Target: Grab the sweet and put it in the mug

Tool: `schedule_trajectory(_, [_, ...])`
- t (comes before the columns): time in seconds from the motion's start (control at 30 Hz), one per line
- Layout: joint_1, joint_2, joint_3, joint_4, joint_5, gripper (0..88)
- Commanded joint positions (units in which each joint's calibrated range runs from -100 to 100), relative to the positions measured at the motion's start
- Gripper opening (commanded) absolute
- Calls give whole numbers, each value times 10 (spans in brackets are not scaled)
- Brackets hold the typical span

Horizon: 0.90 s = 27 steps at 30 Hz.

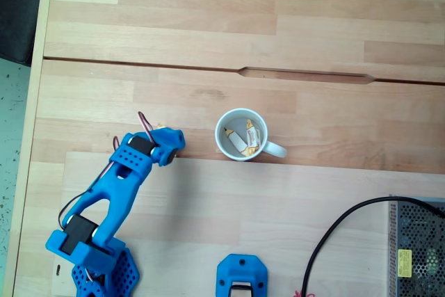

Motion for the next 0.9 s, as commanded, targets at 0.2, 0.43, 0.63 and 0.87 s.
schedule_trajectory(0.2, [-8,-11,-32,-4,-3,38])
schedule_trajectory(0.43, [-10,-125,-136,5,-101,37])
schedule_trajectory(0.63, [-7,-274,-180,6,-206,37])
schedule_trajectory(0.87, [30,-396,-124,6,-274,36])
